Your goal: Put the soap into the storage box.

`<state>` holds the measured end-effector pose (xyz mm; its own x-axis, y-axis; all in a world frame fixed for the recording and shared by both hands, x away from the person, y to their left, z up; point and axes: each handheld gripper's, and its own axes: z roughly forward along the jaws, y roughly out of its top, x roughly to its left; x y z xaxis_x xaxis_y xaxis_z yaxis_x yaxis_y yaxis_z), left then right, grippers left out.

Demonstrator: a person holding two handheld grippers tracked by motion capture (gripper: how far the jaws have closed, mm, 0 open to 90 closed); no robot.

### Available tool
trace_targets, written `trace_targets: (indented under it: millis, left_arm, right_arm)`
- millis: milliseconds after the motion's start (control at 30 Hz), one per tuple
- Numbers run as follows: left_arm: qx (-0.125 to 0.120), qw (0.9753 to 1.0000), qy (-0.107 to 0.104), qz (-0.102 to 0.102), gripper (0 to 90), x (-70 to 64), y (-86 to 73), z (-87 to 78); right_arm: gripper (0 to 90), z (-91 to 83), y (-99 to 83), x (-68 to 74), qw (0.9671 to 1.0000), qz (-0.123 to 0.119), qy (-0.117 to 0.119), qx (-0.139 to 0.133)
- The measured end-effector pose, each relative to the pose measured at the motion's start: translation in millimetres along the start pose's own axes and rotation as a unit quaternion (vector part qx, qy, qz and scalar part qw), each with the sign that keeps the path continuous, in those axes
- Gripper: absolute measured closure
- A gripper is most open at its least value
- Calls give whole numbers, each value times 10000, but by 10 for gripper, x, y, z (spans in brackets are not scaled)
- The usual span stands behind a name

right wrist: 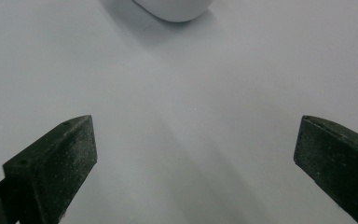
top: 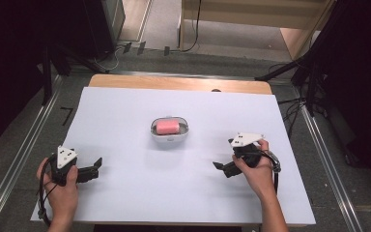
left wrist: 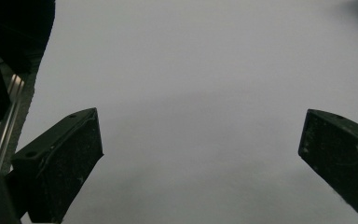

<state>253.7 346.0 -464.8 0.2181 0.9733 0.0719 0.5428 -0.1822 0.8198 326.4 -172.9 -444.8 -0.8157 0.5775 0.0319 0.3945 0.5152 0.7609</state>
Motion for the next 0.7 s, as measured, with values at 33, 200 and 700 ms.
trace_targets:
  millis: [33, 200, 700]
  left_arm:
    - [-4, 10000, 8, 3, 1, 0, 0, 1]
    - [-13, 10000, 17, 1, 1, -6, -2, 2]
    - [-9, 10000, 30, 38, 1, -10, -2, 0]
  right_arm:
    - [0, -18, -26, 2, 10000, 5, 4, -21]
    - [0, -95, -162, 9, 9999, 88, -70, -45]
    - [0, -337, -516, -11, 9983, 422, -317, -256]
